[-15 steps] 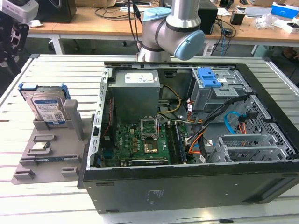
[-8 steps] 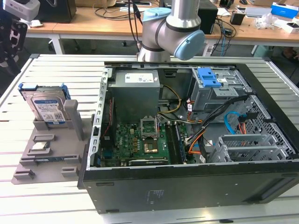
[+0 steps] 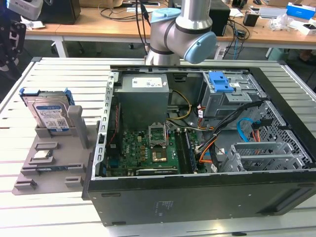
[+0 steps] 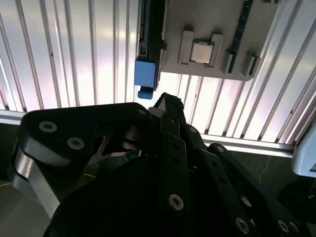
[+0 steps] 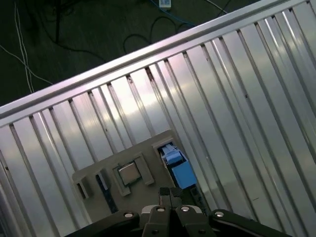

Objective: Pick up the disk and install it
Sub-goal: 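Pick up the disk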

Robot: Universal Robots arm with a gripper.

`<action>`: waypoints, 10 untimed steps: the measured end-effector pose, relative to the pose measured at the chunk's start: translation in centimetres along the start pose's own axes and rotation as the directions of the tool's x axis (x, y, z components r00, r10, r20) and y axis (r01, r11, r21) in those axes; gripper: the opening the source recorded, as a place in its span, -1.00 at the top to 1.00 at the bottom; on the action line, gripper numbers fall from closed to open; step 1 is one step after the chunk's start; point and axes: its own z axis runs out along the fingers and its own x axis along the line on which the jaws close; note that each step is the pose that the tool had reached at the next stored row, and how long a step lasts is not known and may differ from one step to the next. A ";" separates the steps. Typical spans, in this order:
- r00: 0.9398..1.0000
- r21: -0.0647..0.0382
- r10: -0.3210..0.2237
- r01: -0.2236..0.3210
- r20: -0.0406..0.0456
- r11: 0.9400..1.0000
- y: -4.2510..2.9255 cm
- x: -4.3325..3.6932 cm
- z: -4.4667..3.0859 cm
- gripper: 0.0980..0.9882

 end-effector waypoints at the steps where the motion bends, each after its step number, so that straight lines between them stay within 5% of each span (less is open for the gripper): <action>1: 1.000 0.000 -0.011 0.011 -0.001 1.000 0.00 0.00 0.00 0.98; 10: 0.993 -0.003 -0.114 0.114 -0.005 0.993 0.00 0.00 0.00 0.98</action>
